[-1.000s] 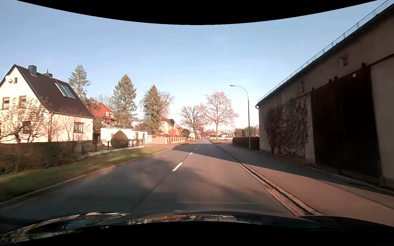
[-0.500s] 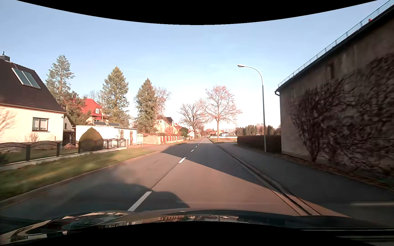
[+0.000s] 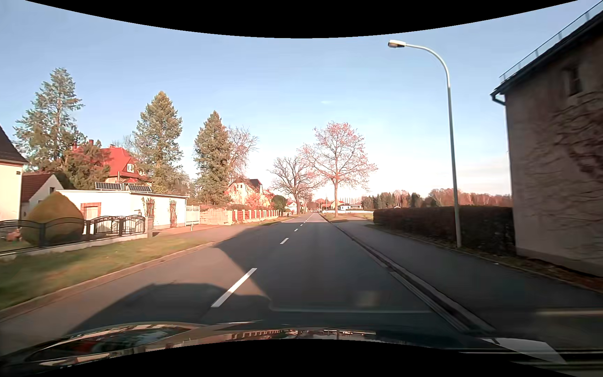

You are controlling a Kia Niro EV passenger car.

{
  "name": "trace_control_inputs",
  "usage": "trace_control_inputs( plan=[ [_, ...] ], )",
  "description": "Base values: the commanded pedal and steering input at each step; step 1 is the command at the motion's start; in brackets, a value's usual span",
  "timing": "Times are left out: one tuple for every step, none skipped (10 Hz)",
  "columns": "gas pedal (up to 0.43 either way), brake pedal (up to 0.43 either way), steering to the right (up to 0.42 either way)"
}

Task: Follow the waypoints while adhering to traffic rules and regulations

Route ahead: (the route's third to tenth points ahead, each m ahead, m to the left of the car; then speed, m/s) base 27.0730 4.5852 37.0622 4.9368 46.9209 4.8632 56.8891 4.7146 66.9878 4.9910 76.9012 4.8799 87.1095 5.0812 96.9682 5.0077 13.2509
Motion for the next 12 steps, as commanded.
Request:
trace_control_inputs(
  plan=[
    [0.118, 0.000, -0.002],
    [0.118, 0.000, -0.002],
    [0.118, 0.000, -0.002],
    [0.118, 0.000, -0.003],
    [0.118, 0.000, -0.003],
    [0.118, 0.000, -0.005],
    [0.118, 0.000, -0.006],
    [0.118, 0.000, -0.006],
    [0.118, 0.000, -0.006],
    [0.118, 0.000, -0.006],
    [0.118, 0.000, -0.006],
    [0.118, 0.000, -0.006]
  ],
)
